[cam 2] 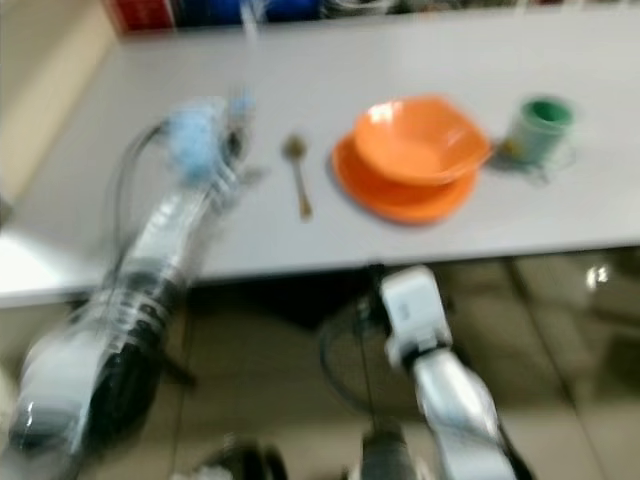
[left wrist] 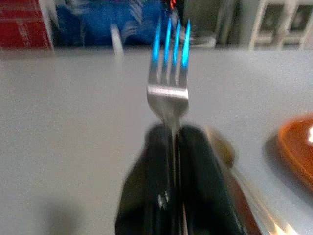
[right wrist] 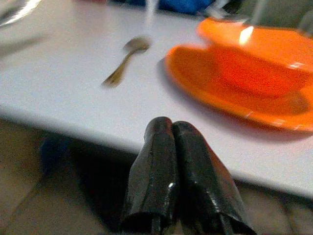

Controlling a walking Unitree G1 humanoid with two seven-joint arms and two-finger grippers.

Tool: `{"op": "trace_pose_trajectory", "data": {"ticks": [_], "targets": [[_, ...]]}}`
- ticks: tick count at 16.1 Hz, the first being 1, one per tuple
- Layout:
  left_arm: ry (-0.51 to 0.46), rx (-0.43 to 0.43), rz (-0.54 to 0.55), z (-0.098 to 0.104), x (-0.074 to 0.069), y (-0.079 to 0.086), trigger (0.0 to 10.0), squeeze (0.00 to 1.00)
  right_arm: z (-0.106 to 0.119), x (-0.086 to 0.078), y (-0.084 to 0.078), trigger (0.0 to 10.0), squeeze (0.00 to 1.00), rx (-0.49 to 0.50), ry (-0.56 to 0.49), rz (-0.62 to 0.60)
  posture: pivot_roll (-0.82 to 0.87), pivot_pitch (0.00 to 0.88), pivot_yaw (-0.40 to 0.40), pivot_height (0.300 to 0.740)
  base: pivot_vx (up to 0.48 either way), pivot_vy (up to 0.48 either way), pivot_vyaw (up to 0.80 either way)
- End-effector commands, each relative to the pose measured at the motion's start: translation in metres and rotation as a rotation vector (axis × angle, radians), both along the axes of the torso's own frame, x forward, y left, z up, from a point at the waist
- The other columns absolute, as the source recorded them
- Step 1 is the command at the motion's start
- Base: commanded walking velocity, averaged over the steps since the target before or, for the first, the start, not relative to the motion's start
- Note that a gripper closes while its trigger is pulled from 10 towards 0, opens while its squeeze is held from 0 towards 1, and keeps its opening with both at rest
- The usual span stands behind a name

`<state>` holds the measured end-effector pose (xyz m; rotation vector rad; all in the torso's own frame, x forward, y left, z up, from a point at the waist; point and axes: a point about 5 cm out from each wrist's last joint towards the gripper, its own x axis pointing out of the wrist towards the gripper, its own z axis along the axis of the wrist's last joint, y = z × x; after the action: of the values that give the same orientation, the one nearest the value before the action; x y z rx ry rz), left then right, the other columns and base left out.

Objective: Setting the table

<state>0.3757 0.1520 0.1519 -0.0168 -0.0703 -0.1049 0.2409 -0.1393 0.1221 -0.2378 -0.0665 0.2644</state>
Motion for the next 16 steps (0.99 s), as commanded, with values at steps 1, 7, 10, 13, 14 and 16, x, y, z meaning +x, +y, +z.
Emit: {"op": "trace_pose_trajectory", "data": {"ticks": [1, 7, 10, 13, 14, 16], "targets": [[-0.053, 0.065, -0.016, 0.005, -0.01, 0.014, 0.0, 0.0, -0.002, 0.004, 0.004, 10.0, 0.0, -0.005, -0.021, 0.001, -0.29, 0.0, 0.174, 0.702, 0.0, 0.0, 0.0], [-0.055, 0.093, -0.031, 0.001, -0.018, 0.014, 0.0, 0.0, -0.004, 0.005, 0.003, 10.0, 0.0, -0.011, -0.03, -0.008, -0.31, 0.0, 0.172, 0.702, 0.0, 0.0, 0.0], [-0.056, 0.075, -0.075, 0.002, -0.034, 0.006, 0.0, 0.0, -0.007, 0.007, 0.003, 10.0, 0.0, -0.01, -0.046, -0.01, -0.3, 0.002, 0.173, 0.702, 0.0, 0.0, 0.0], [-0.03, 0.069, -0.103, -0.009, -0.046, 0.001, 0.0, 0.0, -0.007, 0.008, 0.004, 10.0, 0.0, -0.008, -0.054, -0.01, -0.3, 0.007, 0.173, 0.702, 0.0, 0.0, 0.0], [0.009, 0.057, -0.09, -0.025, -0.054, 0.006, 0.0, 0.0, -0.008, 0.007, 0.004, 10.0, 0.0, -0.005, -0.052, -0.011, -0.3, 0.01, 0.173, 0.702, 0.0, 0.0, 0.0], [0.087, 0.02, -0.089, -0.049, -0.078, 0.015, 0.0, 0.0, -0.01, 0.003, -0.001, 10.0, 0.0, -0.005, -0.043, -0.019, -0.31, 0.017, 0.174, 0.702, 0.0, 0.0, 0.0]]}}
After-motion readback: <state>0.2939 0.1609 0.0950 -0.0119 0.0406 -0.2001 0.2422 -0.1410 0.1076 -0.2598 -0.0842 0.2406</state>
